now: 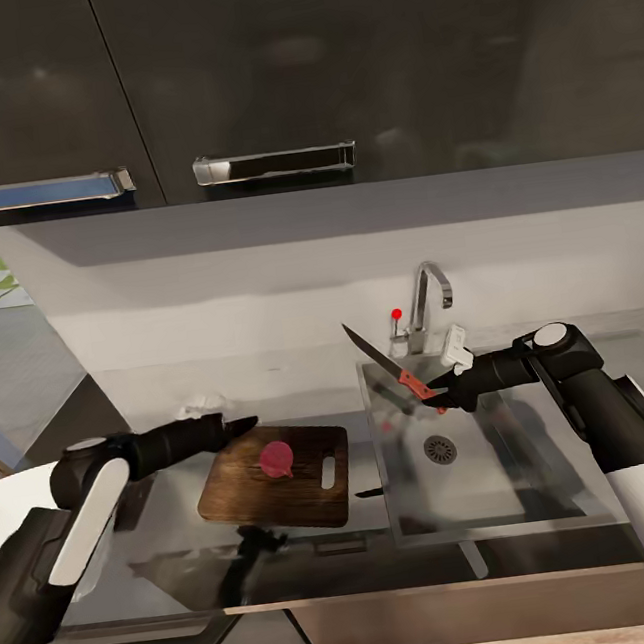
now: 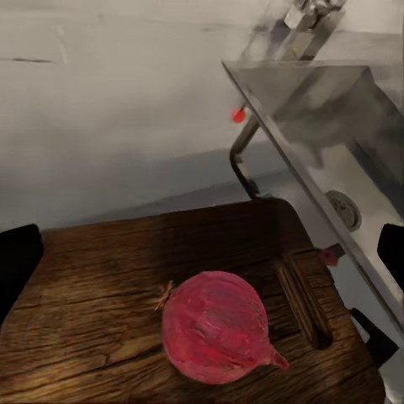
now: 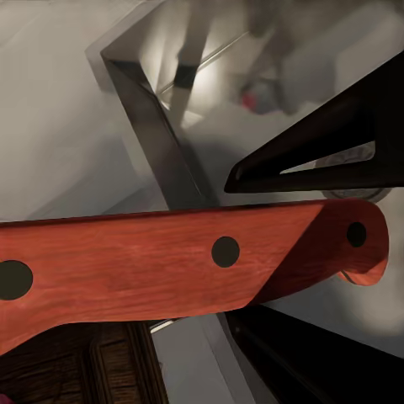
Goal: In the kitchen, take the Vidalia onion out of the sink, dice it on the chopping board with the paring knife, put the diced onion into the bowl on the countertop, then place both the paring knife and the chopping board into the sink.
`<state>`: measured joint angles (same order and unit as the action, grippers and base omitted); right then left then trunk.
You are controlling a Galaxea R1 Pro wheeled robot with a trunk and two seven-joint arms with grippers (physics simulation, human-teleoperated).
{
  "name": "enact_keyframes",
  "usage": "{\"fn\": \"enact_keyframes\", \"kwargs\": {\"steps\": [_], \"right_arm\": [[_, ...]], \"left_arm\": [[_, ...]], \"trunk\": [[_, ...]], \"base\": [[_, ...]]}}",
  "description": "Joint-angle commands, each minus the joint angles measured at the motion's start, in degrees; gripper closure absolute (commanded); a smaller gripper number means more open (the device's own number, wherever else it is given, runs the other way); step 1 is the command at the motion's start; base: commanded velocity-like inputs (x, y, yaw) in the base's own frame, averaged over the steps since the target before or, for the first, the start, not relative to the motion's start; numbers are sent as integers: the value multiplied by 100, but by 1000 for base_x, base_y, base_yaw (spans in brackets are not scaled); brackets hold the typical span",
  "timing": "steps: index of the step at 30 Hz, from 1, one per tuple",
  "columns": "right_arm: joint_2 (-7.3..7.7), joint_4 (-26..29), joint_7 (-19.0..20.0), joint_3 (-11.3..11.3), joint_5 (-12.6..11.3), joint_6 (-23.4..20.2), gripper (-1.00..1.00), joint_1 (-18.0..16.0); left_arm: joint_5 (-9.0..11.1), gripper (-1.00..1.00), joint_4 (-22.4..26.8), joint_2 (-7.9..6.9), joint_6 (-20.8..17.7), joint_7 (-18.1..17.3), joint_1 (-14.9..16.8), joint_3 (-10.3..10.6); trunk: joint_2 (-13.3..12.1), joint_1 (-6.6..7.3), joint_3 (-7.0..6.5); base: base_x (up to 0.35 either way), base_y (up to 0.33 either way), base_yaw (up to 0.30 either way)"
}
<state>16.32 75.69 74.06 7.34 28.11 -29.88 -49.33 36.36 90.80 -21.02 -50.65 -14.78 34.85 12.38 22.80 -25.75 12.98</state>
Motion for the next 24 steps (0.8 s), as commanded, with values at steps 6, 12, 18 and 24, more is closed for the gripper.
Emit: {"fn": "enact_keyframes", "kwargs": {"steps": [6,12,18,24], "right_arm": [[3,-17,16,13,27,-53,100,-2],[3,-230,-23,13,28,-45,100,10],[3,-290,-302,13,31,-44,100,11],[3,-478,-645,17,37,-44,100,19]], "left_arm": [[-2,-100,40,-41,-31,-41,5,-252],[3,-100,47,-62,-32,-382,11,-285],[3,-100,50,-85,13,-1082,13,-282],[-1,-100,45,-119,200,-1351,13,-274]], "trunk": [[12,-4,12],[12,-4,12],[12,-4,12],[12,-4,12]], "base": [[0,106,0],[0,301,0],[0,148,0],[0,17,0]]}}
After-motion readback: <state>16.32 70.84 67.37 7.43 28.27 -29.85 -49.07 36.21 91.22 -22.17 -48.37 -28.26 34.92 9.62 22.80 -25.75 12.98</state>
